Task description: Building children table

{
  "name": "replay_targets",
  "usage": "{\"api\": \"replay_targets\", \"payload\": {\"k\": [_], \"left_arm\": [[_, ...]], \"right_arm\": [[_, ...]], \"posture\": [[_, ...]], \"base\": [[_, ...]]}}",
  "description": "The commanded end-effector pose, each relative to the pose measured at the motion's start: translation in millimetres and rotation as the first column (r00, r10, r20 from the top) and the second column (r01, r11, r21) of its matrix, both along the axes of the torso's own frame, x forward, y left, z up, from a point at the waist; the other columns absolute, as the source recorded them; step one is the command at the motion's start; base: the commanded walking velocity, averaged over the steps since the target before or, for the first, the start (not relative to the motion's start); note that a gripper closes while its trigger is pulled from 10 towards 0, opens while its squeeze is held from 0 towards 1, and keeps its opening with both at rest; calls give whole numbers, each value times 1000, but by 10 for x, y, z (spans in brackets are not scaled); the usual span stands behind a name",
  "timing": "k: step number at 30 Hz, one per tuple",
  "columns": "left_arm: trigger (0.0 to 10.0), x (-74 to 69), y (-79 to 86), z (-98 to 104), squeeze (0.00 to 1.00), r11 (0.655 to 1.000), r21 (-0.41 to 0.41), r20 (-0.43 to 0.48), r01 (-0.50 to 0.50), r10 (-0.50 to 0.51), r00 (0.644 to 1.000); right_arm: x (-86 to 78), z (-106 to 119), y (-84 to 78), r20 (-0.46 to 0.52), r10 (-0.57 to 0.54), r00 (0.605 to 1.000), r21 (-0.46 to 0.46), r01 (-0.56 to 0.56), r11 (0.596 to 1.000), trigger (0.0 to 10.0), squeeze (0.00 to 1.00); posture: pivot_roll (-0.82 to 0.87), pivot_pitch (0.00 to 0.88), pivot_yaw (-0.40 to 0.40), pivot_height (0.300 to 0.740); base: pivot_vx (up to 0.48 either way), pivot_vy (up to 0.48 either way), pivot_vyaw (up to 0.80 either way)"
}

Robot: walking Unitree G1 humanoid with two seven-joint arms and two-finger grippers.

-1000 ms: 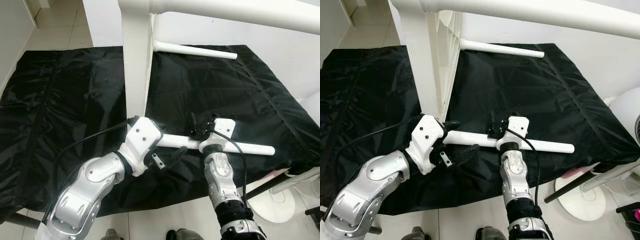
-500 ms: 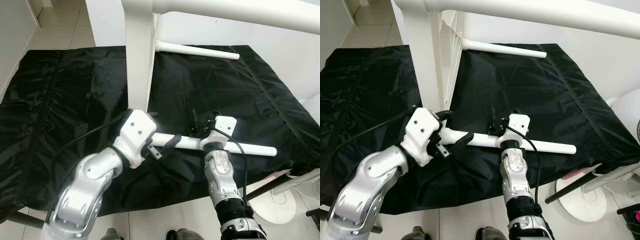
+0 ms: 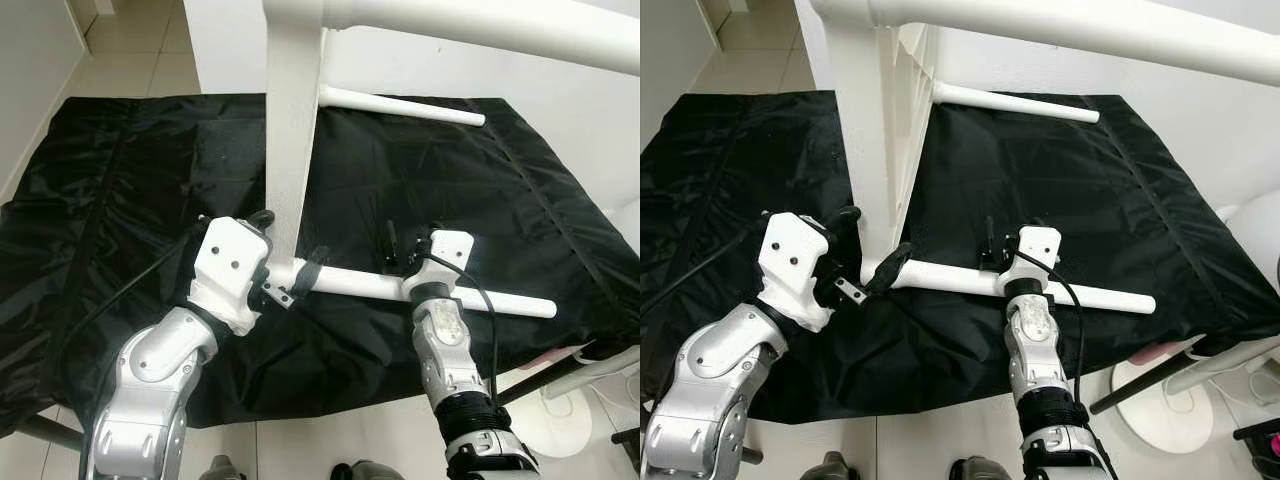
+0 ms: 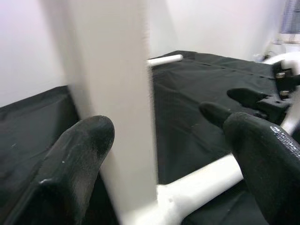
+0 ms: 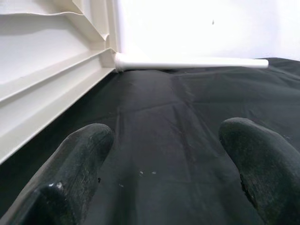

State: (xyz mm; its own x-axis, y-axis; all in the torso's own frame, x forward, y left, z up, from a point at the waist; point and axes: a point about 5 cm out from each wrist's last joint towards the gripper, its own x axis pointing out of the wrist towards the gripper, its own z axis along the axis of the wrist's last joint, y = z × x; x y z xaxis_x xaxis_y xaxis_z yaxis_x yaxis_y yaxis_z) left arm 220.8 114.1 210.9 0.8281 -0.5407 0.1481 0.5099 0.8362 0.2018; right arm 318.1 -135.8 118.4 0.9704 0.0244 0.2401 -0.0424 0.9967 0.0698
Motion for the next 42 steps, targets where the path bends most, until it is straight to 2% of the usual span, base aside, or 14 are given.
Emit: {"api": "replay_targets", "payload": {"k": [1,4,9,13,19,26,33,37,42], "left_arm": [[10000,92,200,-8,0,921,-79,-6,-381,382,924],[10000,101,206,-10,0,917,-79,-7,-392,392,920],[10000,193,255,-35,0,867,-84,-36,-491,490,871],[10000,250,237,-28,0,852,-80,-37,-517,516,856],[10000,311,165,8,0,854,-97,-42,-511,510,859],[10000,372,19,47,0,878,-128,-61,-461,457,887],[10000,396,-36,61,0,891,-150,-71,-429,423,903],[10000,450,-118,106,0,910,-175,-68,-375,369,927],[10000,502,-145,133,0,911,-210,-92,-355,343,935]], "right_arm": [[19,-33,43,-18,15,1000,3,-15,1000,10000,0],[24,-32,50,-19,17,1000,4,-17,1000,10000,0],[38,-25,82,-18,29,999,3,-29,1000,10000,0],[37,-21,85,-16,31,999,1,-31,1000,10000,0],[37,-20,74,-13,24,1000,0,-24,1000,10000,0],[35,-13,43,-10,1,1000,1,-1,1000,10000,0],[43,1,37,-8,-10,1000,1,10,1000,10000,0],[52,12,12,-7,-23,1000,-8,23,1000,10000,0],[60,17,-11,-8,-30,1000,-15,30,999,10000,0]], "posture": [[120,5,-62,740],[120,5,-62,740],[115,2,-69,740],[112,2,-67,740],[107,4,-62,740],[68,23,-41,740],[59,29,-41,740],[44,33,-43,740],[28,29,-37,740]], "base": [[0,0,0],[0,0,0],[0,0,0],[0,0,0],[0,0,0],[0,0,0],[0,0,0],[0,0,0],[0,0,0]]}}
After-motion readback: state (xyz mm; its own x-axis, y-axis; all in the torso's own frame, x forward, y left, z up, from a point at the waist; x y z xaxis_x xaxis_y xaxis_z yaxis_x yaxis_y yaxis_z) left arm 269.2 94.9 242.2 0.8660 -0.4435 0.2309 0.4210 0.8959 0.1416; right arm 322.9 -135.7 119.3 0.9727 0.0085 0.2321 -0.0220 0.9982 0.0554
